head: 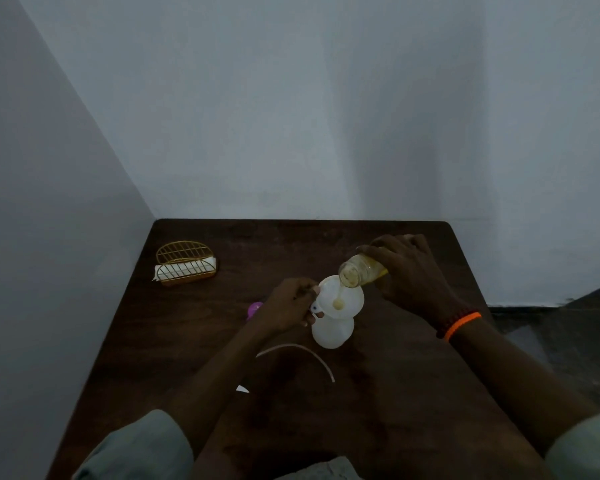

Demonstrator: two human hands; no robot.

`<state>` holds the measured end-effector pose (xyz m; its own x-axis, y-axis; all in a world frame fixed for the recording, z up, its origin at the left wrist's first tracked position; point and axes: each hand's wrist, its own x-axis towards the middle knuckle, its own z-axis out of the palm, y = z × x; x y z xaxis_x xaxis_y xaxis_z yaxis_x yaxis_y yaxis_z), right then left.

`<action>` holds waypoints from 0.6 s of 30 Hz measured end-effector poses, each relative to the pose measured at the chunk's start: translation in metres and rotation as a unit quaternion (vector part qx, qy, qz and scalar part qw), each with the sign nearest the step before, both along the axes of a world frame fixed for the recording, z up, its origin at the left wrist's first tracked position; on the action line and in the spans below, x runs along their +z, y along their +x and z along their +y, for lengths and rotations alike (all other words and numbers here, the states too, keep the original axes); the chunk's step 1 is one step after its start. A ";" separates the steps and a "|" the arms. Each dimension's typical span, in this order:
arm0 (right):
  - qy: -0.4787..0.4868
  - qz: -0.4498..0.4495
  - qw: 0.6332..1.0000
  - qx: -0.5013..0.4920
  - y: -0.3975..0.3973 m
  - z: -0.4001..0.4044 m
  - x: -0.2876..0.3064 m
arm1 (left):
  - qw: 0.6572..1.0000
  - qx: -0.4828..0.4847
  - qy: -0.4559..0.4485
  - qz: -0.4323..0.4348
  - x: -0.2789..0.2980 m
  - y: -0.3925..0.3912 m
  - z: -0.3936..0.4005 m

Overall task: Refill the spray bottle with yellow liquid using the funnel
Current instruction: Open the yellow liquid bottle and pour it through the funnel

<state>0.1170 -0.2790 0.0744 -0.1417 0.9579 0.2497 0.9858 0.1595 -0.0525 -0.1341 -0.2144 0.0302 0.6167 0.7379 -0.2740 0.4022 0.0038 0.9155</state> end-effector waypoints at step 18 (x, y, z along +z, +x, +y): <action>0.010 -0.014 1.000 0.002 0.003 0.003 0.000 | 1.000 0.001 0.001 -0.007 -0.005 0.000 0.002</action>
